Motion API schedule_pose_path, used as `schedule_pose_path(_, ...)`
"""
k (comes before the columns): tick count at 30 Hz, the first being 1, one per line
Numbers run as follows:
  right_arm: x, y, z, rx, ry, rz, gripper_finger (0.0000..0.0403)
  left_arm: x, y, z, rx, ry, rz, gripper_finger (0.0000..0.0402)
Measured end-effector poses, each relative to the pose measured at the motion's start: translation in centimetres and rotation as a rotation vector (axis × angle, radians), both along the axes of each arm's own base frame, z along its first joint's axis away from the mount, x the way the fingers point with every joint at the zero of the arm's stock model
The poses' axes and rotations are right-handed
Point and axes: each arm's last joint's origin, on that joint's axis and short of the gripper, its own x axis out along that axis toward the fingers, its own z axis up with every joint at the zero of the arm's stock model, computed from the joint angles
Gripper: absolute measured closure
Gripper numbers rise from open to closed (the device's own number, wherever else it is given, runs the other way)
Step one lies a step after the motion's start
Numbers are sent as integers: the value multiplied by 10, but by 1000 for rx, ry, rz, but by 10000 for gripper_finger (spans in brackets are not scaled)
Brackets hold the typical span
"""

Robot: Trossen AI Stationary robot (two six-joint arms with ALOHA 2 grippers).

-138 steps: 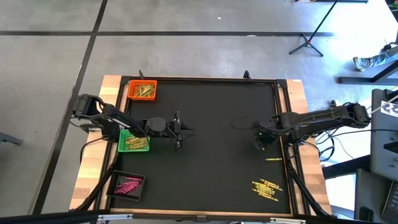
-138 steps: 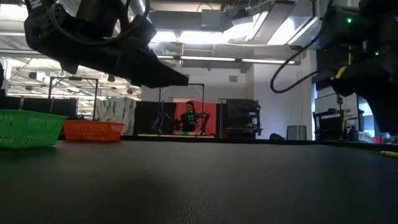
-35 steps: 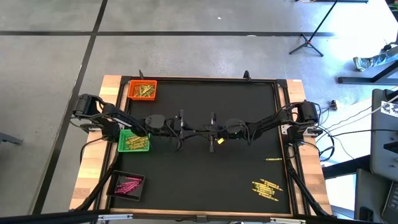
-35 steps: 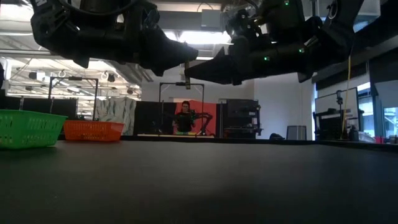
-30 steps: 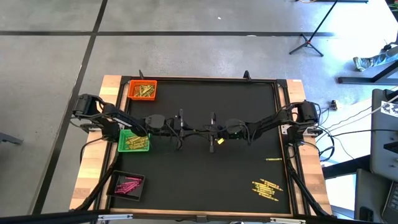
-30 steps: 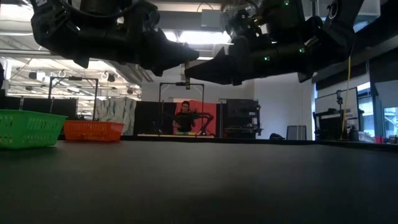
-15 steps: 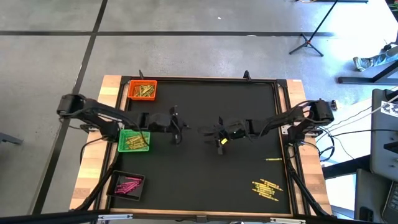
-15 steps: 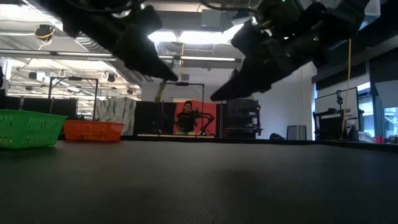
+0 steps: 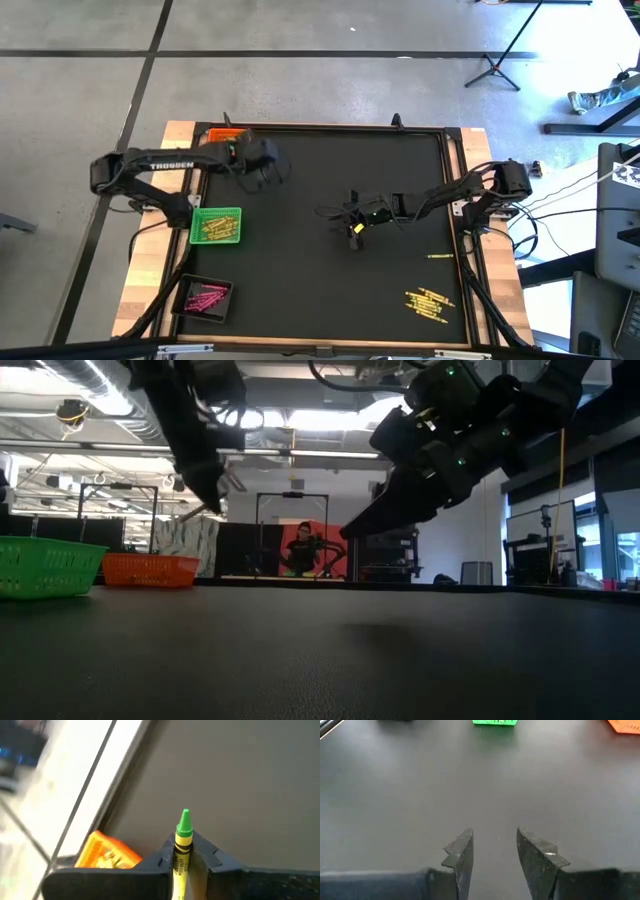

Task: Sort crayons
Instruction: Put the green crayon into the orange bin

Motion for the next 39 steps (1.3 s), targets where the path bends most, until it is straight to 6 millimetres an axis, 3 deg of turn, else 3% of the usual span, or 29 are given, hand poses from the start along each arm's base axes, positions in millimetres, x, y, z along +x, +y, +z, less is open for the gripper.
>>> schedule_pose_path(8, -1, 0, -1, 0, 12, 0, 255, -33, 60, -4, -2, 44, 247, 386)
schedule_pose_path(17, -1, 0, -2, -1, 29, 0, 255, -52, 104, -30, -78, 119, 378, 386)
schedule_pose_path(26, -1, 0, -2, -1, 28, 0, 255, -56, 121, -58, -148, 222, 406, 385)
schedule_pose_path(39, -1, 0, -2, 1, 27, -1, 255, -58, 122, -60, -164, 223, 417, 385)
